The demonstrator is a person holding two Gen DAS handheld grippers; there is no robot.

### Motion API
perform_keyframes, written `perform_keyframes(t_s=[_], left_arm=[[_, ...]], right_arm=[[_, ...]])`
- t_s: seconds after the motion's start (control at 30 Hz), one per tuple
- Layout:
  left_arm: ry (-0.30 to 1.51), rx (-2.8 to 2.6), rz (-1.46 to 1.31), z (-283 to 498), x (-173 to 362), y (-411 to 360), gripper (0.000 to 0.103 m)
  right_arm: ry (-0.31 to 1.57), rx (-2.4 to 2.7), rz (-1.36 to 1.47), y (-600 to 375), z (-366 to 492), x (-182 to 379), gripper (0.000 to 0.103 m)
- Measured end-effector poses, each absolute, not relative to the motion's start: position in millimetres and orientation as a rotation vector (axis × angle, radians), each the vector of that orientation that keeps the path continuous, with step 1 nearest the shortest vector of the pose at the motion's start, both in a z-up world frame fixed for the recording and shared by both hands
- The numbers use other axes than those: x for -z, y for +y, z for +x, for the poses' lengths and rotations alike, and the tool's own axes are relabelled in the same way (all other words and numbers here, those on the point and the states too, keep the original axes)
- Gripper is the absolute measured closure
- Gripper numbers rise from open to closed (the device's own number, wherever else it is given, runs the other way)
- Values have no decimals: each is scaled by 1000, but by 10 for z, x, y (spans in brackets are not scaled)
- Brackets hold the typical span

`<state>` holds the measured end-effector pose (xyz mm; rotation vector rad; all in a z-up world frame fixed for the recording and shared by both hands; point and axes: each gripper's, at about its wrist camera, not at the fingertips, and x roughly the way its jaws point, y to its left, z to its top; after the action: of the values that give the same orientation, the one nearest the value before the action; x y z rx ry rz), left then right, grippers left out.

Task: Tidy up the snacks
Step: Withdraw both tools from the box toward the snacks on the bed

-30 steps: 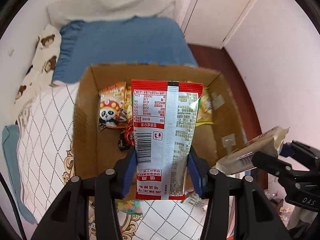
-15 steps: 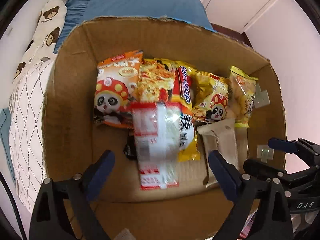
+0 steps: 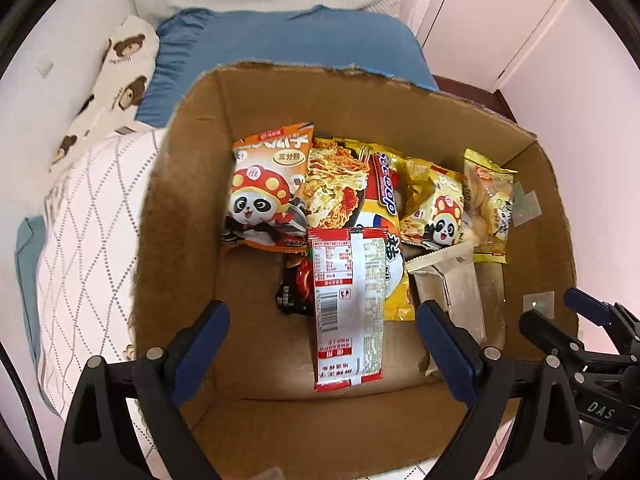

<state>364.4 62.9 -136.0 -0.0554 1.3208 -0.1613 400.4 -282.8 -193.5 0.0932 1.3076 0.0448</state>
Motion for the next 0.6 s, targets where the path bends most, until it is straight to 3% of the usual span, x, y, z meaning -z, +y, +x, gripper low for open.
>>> perform_keyframes(t_s=[0.6], left_arm=[[1071, 155, -24, 2815, 608, 699, 7]], right_arm=[[1076, -57, 94, -2617, 3146, 1208, 10]])
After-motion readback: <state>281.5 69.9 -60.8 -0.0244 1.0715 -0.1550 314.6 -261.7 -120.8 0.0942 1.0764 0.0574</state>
